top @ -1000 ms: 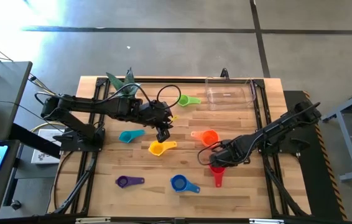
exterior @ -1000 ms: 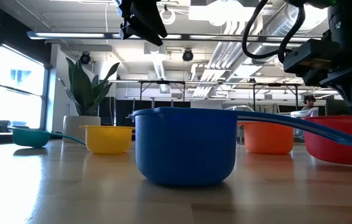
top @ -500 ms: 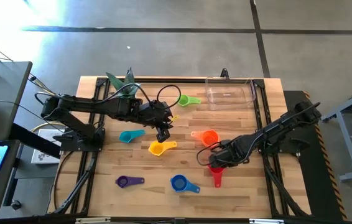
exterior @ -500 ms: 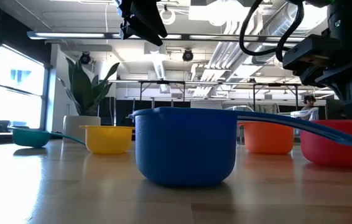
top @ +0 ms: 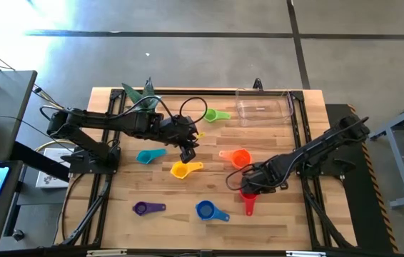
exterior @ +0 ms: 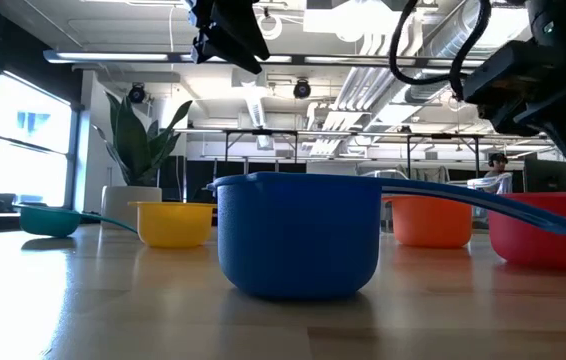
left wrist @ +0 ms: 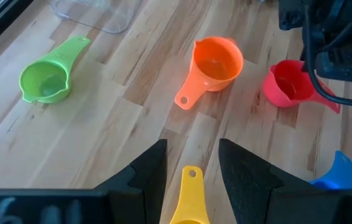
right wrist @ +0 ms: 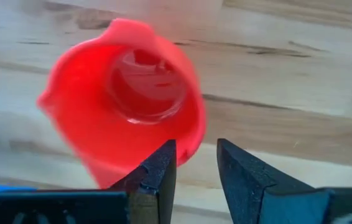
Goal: Nest measuring cups in basket
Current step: Stack the red measuring cup on top of the orange measuring cup
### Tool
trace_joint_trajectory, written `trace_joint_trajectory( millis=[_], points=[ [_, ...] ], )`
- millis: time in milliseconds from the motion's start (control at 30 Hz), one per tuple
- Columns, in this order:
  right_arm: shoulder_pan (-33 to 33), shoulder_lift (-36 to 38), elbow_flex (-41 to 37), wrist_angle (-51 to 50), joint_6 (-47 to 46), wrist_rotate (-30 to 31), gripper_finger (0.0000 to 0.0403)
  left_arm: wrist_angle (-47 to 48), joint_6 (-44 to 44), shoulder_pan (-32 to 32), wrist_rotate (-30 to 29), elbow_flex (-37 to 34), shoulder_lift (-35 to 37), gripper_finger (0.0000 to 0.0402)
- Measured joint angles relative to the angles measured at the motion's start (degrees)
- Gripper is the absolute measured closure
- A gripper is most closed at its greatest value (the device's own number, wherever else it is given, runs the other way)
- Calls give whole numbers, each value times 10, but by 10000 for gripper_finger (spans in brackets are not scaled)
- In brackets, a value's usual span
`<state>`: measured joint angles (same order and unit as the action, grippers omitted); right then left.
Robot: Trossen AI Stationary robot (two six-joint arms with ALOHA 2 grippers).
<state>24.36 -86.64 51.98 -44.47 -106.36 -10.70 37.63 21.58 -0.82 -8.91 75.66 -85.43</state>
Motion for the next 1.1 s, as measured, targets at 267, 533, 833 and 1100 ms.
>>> trace_joint_trajectory(
  millis=[267,533,833,1100],
  points=[
    [0,1,78,-68,-1,63,295,-8,36,-1,17,0,0,268],
    [0,1,203,-212,38,155,295,-40,54,-16,40,0,0,268],
    [0,1,360,-417,96,291,295,-127,95,-42,41,0,-4,268],
    [-15,11,470,-455,225,396,295,-228,174,-40,98,0,-41,268]
  ],
)
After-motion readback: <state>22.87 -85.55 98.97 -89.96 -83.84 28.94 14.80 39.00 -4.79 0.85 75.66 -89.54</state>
